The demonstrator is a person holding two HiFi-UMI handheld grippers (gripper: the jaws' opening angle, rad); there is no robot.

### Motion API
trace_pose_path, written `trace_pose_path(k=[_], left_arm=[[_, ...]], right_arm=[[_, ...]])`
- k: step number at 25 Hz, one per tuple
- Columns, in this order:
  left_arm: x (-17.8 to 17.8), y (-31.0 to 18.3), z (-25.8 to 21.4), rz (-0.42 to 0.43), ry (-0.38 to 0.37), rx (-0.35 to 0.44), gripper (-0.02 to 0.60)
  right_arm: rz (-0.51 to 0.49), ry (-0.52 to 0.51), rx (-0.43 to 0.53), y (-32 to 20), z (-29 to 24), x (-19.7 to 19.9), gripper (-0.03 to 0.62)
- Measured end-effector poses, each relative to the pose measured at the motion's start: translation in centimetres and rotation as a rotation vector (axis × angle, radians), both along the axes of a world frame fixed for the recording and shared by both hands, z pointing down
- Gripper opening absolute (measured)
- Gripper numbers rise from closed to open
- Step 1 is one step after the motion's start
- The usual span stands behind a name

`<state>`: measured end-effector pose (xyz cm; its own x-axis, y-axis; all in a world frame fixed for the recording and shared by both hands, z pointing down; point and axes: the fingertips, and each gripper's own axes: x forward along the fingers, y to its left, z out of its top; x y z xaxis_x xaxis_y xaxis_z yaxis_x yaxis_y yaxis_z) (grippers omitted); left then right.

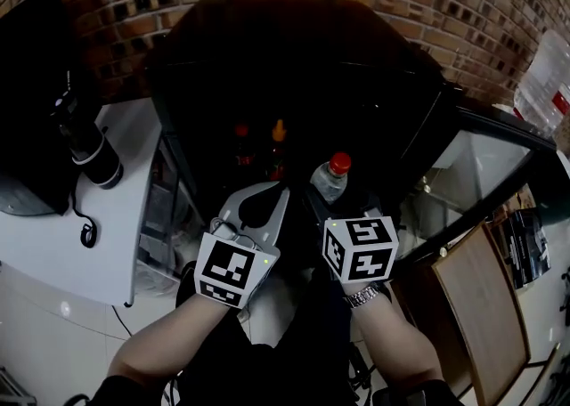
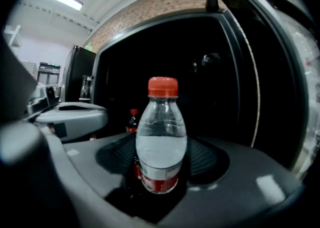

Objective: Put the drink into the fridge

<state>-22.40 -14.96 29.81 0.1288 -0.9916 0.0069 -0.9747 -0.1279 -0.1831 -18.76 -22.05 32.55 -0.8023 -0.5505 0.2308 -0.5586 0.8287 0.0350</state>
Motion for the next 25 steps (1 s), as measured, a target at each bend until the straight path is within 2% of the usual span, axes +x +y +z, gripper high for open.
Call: trace_pose_path(k=[8, 25], left_arm=[[-3.7, -2.3, 1.3, -0.015, 0.009, -0.029, 0.005], [-5.6, -4.6, 1.7, -0.014, 0.017, -0.033, 0.005]], right_arm=[[0.021, 0.020, -0.017, -4.1, 1.1, -3.4, 0.301], [0.049, 0.089, -0.029, -9.2, 3.6, -6.4, 0.304]])
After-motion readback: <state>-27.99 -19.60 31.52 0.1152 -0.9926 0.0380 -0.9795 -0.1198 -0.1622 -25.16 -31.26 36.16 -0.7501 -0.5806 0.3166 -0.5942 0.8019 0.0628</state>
